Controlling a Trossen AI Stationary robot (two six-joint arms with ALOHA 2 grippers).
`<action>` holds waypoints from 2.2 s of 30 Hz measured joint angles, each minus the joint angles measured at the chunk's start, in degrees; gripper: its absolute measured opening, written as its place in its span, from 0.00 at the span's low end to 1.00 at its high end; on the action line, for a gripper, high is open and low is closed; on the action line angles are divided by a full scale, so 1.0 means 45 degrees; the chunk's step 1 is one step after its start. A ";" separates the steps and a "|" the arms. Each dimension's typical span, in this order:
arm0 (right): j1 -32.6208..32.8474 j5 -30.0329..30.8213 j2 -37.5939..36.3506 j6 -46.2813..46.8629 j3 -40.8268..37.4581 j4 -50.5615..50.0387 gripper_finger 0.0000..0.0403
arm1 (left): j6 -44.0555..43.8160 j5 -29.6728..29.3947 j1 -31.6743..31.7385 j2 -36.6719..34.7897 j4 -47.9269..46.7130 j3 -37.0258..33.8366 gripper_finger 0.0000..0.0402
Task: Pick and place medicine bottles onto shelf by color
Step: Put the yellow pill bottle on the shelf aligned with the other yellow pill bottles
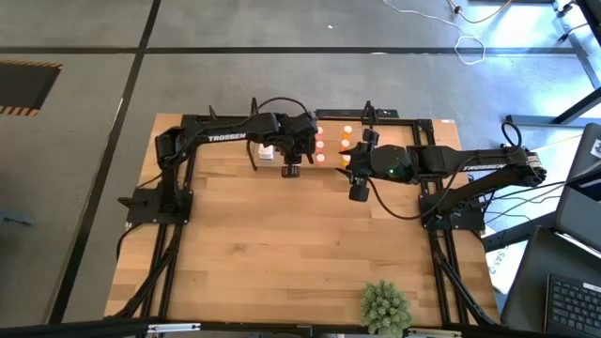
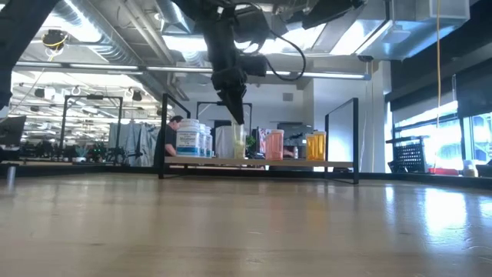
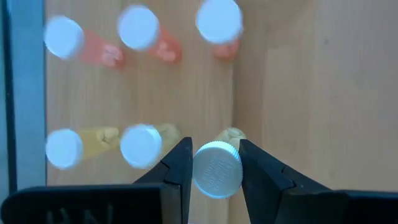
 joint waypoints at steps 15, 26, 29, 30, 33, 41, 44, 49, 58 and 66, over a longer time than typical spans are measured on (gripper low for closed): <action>0.0000 -0.0014 0.0005 0.0000 0.0005 0.0097 0.52 | -0.0032 -0.0768 0.0014 0.0545 0.0191 -0.0009 0.23; 0.0000 -0.0010 0.0005 -0.0004 0.0005 0.0097 0.52 | 0.0050 -0.0767 -0.0013 0.0545 0.0419 -0.0009 0.23; 0.0000 -0.0013 0.0005 0.0000 0.0005 0.0092 0.52 | 0.0058 -0.0795 -0.0013 0.0615 0.0480 -0.0009 0.23; -0.0001 -0.0011 0.0005 -0.0002 0.0005 0.0096 0.52 | 0.0054 -0.0795 -0.0007 0.0669 0.0535 -0.0009 0.23; 0.0000 -0.0010 0.0005 -0.0003 0.0005 0.0087 0.52 | 0.0050 -0.0796 0.0003 0.0685 0.0495 -0.0009 0.23; -0.0003 -0.0010 0.0005 -0.0002 0.0005 0.0087 0.52 | -0.0023 -0.0854 0.0006 0.0754 0.0511 -0.0009 0.23; -0.0005 -0.0011 0.0005 0.0000 0.0005 0.0087 0.52 | -0.0028 -0.1145 0.0006 0.0758 0.0496 -0.0009 0.25; 0.0000 -0.0010 0.0005 0.0000 0.0005 0.0087 0.52 | 0.0016 -0.1368 0.0006 0.0758 0.0477 -0.0009 0.29; -0.0002 -0.0010 0.0005 0.0000 0.0005 0.0087 0.52 | -0.0023 -0.1373 -0.0088 0.0758 0.0479 -0.0007 0.31; -0.0002 -0.0012 0.0005 0.0000 0.0005 0.0087 0.52 | -0.0023 -0.1373 -0.0113 0.0758 0.0456 -0.0009 0.35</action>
